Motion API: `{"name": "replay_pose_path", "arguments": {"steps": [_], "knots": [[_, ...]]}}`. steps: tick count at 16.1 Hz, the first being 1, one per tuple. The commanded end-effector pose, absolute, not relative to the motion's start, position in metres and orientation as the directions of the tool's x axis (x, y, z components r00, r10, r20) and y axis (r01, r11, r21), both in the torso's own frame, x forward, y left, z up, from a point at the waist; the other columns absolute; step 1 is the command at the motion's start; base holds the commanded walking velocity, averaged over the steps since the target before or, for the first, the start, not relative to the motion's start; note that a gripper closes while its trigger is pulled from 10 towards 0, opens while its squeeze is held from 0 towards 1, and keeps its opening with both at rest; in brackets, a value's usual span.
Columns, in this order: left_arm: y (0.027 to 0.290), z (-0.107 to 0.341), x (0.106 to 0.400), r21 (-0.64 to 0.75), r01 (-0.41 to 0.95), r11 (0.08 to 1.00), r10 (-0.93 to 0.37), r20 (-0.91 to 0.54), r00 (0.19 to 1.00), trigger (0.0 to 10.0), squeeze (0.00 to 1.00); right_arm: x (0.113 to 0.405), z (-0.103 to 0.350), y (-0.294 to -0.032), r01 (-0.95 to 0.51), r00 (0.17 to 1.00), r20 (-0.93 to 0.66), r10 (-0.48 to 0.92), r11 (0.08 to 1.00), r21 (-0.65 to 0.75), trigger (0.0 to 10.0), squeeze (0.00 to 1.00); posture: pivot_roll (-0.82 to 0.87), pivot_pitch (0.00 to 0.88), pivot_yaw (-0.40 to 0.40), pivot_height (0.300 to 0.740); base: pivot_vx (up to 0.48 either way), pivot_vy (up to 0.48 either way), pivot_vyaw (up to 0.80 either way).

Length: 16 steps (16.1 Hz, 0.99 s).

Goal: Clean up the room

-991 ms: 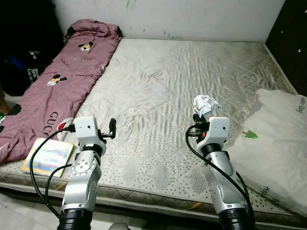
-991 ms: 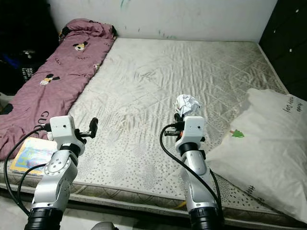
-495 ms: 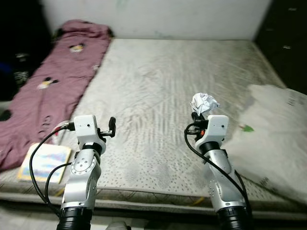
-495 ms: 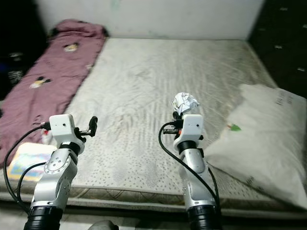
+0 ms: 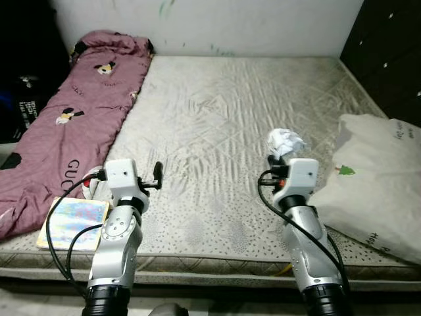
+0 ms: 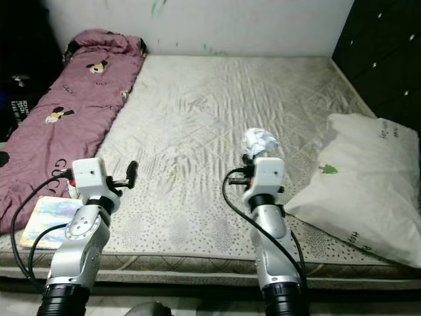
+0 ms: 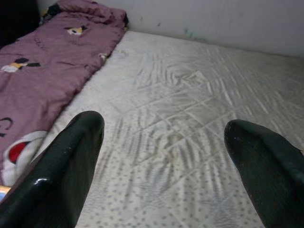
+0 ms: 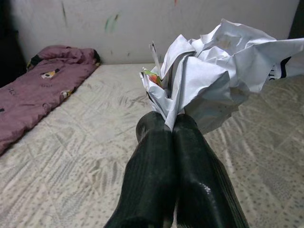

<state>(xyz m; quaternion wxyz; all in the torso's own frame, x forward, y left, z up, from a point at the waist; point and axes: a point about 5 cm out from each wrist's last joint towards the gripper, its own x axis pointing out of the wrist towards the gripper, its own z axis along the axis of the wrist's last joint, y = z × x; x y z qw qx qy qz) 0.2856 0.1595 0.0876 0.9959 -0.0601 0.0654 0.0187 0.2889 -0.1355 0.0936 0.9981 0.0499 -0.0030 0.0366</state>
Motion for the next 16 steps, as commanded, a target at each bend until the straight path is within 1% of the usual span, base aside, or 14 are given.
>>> {"name": "replay_pose_path", "arguments": {"steps": [1,4,6,11,16], "knots": [[0.1636,0.0875,0.2860,-0.115,-0.055,0.992,0.038,-0.139,0.990,10.0,0.00,0.2895,0.0907,-0.1294,-0.086,0.996,-0.011,0.087,0.990,0.111,10.0,0.00,0.00,0.000,0.045,0.740,0.000,0.394,0.00],[0.1640,0.0872,0.2858,-0.117,-0.055,0.992,0.039,-0.139,0.990,10.0,0.00,0.2892,0.0902,-0.1292,-0.086,0.996,-0.014,0.088,0.990,0.113,10.0,0.00,0.00,0.000,0.046,0.740,0.000,0.394,0.00],[0.1637,0.0869,0.2856,-0.115,-0.054,0.992,0.037,-0.140,0.990,10.0,0.00,0.2891,0.0896,-0.1294,-0.087,0.996,-0.016,0.090,0.990,0.113,10.0,0.00,0.00,0.000,0.045,0.740,0.000,0.398,-0.57],[0.1631,0.0864,0.2853,-0.112,-0.048,0.993,0.032,-0.141,0.990,10.0,0.00,0.2887,0.0886,-0.1290,-0.092,0.995,-0.019,0.095,0.989,0.114,10.0,0.00,0.00,0.000,0.046,0.740,0.000,0.395,0.00],[0.1621,0.0858,0.2845,-0.115,-0.049,0.992,0.032,-0.144,0.989,10.0,0.00,0.2884,0.0870,-0.1289,-0.096,0.994,-0.032,0.100,0.989,0.112,10.0,0.00,0.00,0.000,0.042,0.740,0.000,0.394,-0.80]]}}
